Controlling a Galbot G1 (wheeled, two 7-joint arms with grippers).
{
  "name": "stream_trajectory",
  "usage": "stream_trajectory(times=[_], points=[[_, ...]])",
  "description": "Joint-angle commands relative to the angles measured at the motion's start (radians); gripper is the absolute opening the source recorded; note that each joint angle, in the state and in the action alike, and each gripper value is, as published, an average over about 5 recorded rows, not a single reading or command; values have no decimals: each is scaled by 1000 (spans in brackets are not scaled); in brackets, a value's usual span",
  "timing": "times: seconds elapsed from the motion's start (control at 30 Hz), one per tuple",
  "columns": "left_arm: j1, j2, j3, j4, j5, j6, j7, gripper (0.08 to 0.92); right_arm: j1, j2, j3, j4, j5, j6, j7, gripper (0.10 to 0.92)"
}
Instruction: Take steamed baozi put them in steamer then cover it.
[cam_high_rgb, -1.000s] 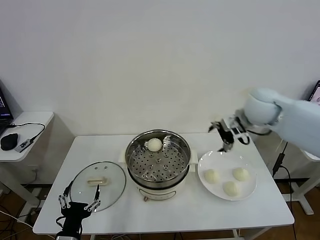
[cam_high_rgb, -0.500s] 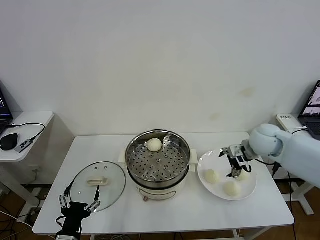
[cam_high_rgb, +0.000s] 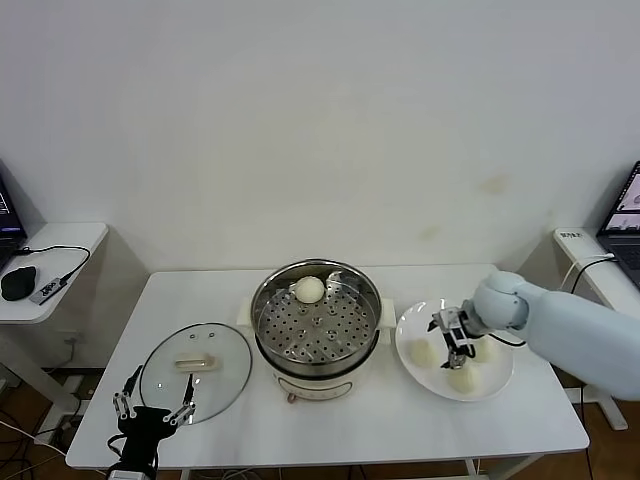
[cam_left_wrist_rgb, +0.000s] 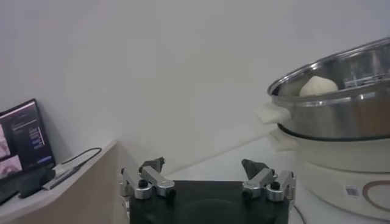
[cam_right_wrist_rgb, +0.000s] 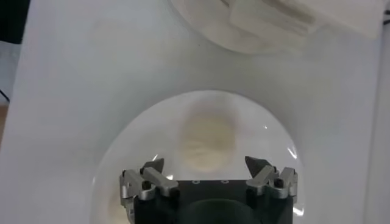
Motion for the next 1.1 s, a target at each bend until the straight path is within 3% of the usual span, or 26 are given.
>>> stream_trajectory(times=[0.03, 0.23, 0.77, 1.1], points=[[-2, 0, -1, 4, 1, 0, 3, 823, -49, 77, 26, -88, -20, 2, 3, 823], [-3, -2, -3, 9, 0, -1, 2, 823, -47, 109, 29, -115, -31, -3, -1, 780], [-2, -7, -1, 3, -1, -1, 0, 823, -19, 88, 28, -98, -30, -10, -46, 540], [-9, -2, 4, -9, -2, 3, 3, 823, 241, -2, -50, -4, 115, -34, -86, 541]])
